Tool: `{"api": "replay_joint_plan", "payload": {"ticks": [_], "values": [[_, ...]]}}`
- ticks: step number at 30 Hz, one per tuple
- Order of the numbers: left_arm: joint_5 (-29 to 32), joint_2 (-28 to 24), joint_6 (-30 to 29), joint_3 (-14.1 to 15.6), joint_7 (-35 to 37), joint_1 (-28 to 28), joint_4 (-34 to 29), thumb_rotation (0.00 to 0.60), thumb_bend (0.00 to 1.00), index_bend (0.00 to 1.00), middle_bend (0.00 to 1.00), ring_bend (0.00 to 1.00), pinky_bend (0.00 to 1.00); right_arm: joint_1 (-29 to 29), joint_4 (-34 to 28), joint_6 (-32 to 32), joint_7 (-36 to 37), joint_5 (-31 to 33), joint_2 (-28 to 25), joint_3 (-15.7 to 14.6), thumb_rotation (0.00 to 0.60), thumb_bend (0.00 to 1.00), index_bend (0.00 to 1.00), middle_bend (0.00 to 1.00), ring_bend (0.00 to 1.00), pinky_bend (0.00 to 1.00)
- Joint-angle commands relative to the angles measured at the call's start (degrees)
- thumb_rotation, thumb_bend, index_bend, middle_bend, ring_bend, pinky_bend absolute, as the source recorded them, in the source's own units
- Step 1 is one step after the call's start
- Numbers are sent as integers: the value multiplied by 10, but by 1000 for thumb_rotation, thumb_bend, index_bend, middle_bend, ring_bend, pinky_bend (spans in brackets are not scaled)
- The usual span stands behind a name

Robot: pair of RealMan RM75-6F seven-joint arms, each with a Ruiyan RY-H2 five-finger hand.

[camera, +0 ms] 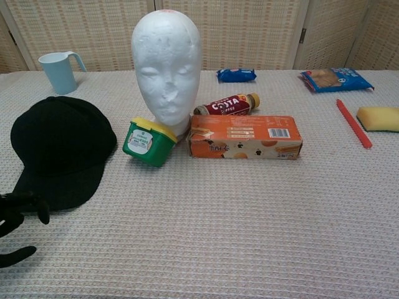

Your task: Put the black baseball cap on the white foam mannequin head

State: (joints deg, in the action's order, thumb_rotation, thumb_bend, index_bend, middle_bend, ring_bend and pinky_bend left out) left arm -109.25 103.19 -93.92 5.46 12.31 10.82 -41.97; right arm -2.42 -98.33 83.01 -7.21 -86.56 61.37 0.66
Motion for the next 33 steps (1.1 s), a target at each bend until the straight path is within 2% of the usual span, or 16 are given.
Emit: {"api": "replay_joint_plan", "payload": {"ticks": [1, 9, 14, 22, 33], "values": [[11, 47, -18, -12, -3, 13, 66, 600, 299, 482, 1000, 1000, 1000, -4, -4, -11, -8, 13, -3, 4, 600, 54, 0, 0, 0, 0], [29, 108, -15, -11, -7, 26, 180, 600, 300, 407, 1000, 1000, 1000, -8, -9, -26, -13, 32, -7, 6, 600, 52, 0, 0, 0, 0], [41, 132, -20, -12, 0, 35, 223, 600, 300, 384, 1000, 1000, 1000, -10, -14, -32, -12, 35, -12, 5, 600, 53, 0, 0, 0, 0], [65, 153, -10, -13, -12, 39, 267, 600, 300, 382, 1000, 1000, 1000, -11, -20, -38, -8, 38, -20, 3, 600, 53, 0, 0, 0, 0], [95, 163, -2, -19, -23, 44, 294, 600, 331, 407, 1000, 1000, 1000, -13, -27, -44, -5, 36, -28, -1, 600, 53, 0, 0, 0, 0]]}}
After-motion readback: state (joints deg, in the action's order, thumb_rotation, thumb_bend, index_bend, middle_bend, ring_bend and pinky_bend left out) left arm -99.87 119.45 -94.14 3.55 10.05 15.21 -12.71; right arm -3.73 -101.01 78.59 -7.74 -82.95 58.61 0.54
